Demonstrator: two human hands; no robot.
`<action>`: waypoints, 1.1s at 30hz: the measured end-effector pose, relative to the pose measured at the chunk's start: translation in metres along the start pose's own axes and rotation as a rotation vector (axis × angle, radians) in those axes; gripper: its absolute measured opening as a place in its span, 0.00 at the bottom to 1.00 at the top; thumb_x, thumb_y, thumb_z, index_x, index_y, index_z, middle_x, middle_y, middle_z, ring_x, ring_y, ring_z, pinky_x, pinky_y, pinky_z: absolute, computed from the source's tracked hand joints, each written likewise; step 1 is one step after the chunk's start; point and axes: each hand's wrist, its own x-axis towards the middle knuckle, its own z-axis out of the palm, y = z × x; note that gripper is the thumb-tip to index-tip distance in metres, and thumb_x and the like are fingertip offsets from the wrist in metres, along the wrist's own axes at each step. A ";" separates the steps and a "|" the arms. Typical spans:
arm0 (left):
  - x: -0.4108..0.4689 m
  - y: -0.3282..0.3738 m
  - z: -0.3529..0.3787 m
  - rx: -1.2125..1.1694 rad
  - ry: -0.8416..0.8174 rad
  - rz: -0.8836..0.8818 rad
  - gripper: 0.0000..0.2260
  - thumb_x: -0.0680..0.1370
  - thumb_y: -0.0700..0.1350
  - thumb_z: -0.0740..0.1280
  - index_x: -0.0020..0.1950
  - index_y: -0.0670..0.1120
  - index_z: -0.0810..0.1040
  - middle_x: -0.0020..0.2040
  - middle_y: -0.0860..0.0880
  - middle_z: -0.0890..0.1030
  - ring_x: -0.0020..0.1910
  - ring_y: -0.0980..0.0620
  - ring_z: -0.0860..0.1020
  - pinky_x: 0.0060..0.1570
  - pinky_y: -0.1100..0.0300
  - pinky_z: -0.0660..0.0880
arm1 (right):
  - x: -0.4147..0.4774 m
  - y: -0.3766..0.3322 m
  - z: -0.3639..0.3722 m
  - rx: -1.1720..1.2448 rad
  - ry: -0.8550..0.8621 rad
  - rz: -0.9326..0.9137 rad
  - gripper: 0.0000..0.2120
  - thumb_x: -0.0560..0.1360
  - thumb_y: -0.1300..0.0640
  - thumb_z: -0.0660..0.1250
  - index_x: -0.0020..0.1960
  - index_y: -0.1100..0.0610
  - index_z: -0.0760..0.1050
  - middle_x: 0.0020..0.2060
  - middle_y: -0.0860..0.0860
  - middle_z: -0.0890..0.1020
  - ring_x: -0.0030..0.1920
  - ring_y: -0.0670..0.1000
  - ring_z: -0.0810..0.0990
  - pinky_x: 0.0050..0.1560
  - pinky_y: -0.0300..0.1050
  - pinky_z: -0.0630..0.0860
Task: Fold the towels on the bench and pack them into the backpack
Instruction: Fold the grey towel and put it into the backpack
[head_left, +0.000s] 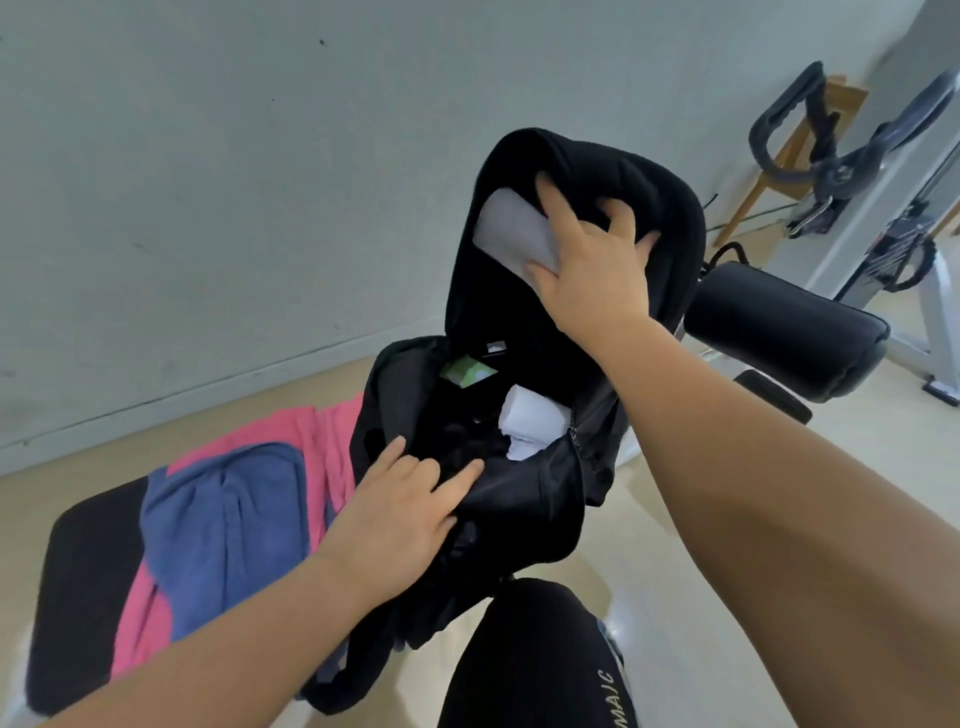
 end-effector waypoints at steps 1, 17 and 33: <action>-0.006 0.002 0.003 -0.012 -0.021 -0.016 0.35 0.73 0.55 0.72 0.78 0.52 0.65 0.42 0.52 0.71 0.43 0.50 0.74 0.71 0.44 0.67 | 0.002 -0.001 -0.003 0.020 -0.015 0.016 0.38 0.78 0.47 0.66 0.80 0.44 0.49 0.45 0.48 0.78 0.71 0.63 0.62 0.64 0.84 0.55; -0.017 0.017 0.010 -0.128 0.151 0.033 0.36 0.70 0.49 0.73 0.77 0.51 0.65 0.67 0.43 0.72 0.72 0.41 0.69 0.72 0.39 0.63 | -0.072 -0.049 0.056 0.013 -0.516 0.093 0.20 0.78 0.48 0.64 0.66 0.53 0.63 0.45 0.55 0.80 0.44 0.57 0.80 0.37 0.49 0.71; -0.034 -0.013 -0.001 -0.082 0.040 0.129 0.37 0.72 0.52 0.68 0.80 0.53 0.59 0.70 0.46 0.71 0.73 0.45 0.67 0.67 0.38 0.68 | -0.083 -0.052 0.115 -0.249 -0.812 0.019 0.41 0.76 0.45 0.68 0.80 0.43 0.47 0.67 0.60 0.64 0.64 0.61 0.68 0.62 0.53 0.73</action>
